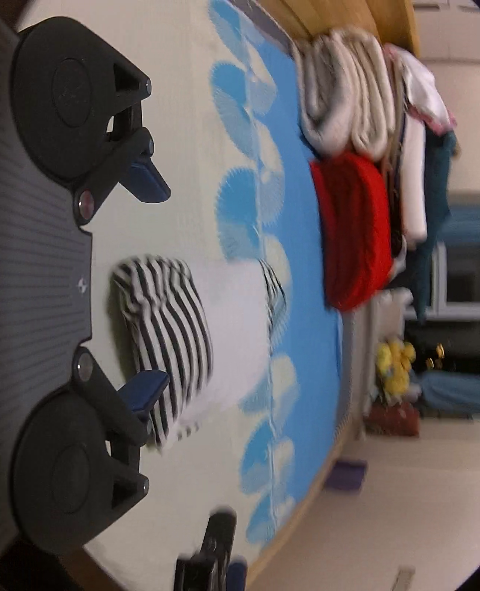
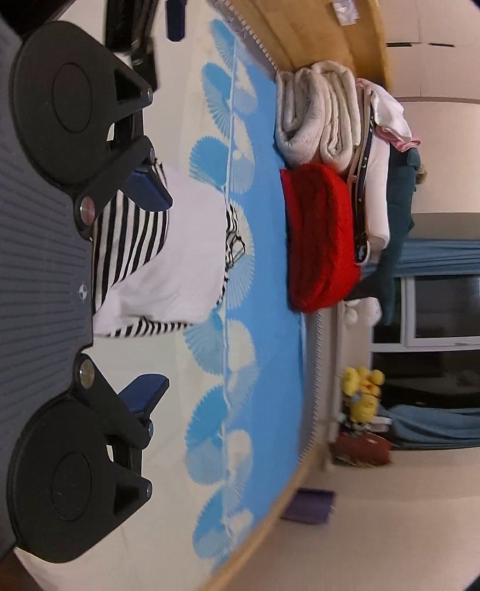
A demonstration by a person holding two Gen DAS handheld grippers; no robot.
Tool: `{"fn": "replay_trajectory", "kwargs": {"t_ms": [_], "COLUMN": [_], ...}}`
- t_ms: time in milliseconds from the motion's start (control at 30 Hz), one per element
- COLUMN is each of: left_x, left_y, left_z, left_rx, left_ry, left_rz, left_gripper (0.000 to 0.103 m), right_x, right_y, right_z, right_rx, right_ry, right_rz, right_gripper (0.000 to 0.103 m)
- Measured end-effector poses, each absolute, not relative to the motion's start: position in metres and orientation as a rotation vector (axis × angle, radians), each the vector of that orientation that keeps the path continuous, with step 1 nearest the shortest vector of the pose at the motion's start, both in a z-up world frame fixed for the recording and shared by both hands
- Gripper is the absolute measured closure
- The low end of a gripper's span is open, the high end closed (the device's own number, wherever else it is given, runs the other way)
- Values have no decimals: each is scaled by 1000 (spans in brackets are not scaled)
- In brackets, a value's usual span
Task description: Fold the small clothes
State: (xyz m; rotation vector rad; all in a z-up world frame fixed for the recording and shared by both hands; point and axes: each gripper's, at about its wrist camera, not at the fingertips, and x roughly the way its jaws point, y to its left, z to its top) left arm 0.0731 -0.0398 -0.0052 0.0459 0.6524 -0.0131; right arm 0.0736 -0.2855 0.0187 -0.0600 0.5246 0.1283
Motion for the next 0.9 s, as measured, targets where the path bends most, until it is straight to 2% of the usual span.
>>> {"fn": "replay_trajectory", "kwargs": {"t_ms": [200,433,900], "left_x": [75,73,86], "left_y": [-35,-46,-41], "left_z": [-4,-9,-23], "left_rx": [-7,55,-10], "left_ry": [653,635,727], "left_rz": [15,-27,3], "left_gripper": [2,0,0], "right_x": [67,74,80], "right_y": [-273,-275,-267], "right_z": [12,9,2], "right_rx": [-109,-27,-11], "right_ry": [553,595,621], "right_rz": [125,101,123], "right_gripper": [8,8,8]}}
